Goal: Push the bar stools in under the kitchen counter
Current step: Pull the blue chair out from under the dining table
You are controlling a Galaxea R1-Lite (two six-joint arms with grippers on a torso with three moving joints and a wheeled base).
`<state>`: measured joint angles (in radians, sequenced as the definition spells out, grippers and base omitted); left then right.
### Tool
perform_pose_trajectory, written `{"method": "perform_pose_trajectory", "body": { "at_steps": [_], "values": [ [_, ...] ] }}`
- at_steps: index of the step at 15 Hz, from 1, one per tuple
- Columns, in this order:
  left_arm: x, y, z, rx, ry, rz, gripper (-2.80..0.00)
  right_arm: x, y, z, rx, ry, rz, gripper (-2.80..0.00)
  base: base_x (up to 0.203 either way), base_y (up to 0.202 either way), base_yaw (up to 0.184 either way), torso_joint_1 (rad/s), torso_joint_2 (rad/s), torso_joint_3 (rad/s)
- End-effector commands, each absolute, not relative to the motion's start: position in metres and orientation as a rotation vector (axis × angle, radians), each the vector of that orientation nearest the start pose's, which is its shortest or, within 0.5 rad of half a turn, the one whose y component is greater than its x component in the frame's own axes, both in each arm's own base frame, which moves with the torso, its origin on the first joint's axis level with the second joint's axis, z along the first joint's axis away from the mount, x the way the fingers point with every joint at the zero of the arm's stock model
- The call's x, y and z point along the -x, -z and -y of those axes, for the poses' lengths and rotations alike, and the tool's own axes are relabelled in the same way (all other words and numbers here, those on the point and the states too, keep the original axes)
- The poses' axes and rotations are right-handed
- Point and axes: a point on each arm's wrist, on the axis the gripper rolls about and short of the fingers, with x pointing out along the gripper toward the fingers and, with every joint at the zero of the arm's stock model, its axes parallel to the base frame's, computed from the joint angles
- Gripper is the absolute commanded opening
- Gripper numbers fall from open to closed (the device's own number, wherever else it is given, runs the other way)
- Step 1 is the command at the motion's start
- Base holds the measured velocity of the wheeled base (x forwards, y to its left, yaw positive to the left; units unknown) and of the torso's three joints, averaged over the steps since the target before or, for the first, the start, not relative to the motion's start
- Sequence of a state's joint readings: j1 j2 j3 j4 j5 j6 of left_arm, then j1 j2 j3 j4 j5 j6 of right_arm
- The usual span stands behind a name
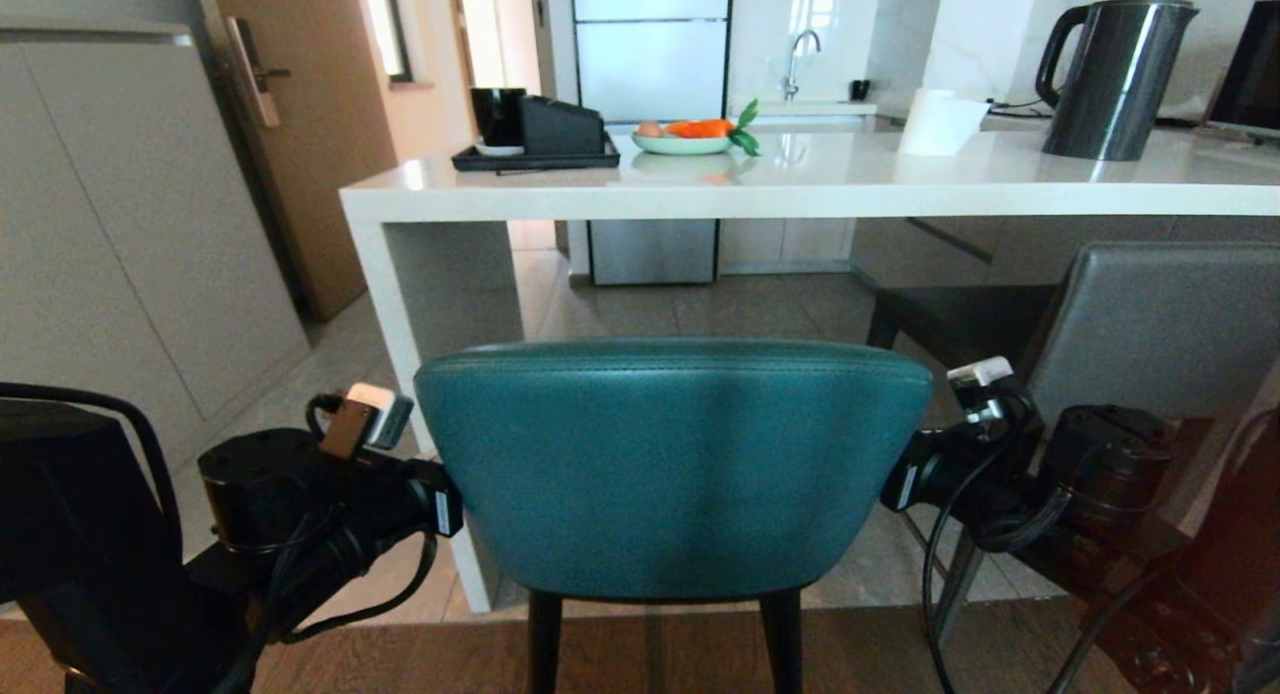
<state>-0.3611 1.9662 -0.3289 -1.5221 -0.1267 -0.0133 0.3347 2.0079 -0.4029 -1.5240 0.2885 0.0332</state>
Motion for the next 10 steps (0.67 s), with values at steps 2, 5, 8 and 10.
{"method": "perform_pose_trajectory", "body": {
  "at_steps": [2,5,8,10],
  "values": [
    [-0.2633,-0.0843,0.1018,-0.004,0.484,-0.117,-2.8,-0.28,-0.0844,-0.1058,-0.034,-0.638,-0.095,-2.8,-0.194,0.0,-0.002,0.0,0.0,0.001],
    [-0.2627,-0.0847,0.103,-0.006,0.488,-0.115,-2.8,-0.28,-0.0837,-0.1053,-0.034,-0.636,-0.098,-2.8,-0.194,0.0,0.0,0.003,0.0,0.002],
    [-0.2623,-0.0845,0.1033,-0.008,0.49,-0.116,-2.8,-0.2801,-0.0839,-0.1058,-0.034,-0.638,-0.097,-2.8,-0.193,0.0,-0.002,0.005,0.0,0.002],
    [-0.2623,-0.0845,0.1032,-0.008,0.488,-0.116,-2.8,-0.2794,-0.0832,-0.1053,-0.034,-0.637,-0.102,-2.8,-0.192,0.0,0.001,0.008,0.0,0.002]
  ]
}}
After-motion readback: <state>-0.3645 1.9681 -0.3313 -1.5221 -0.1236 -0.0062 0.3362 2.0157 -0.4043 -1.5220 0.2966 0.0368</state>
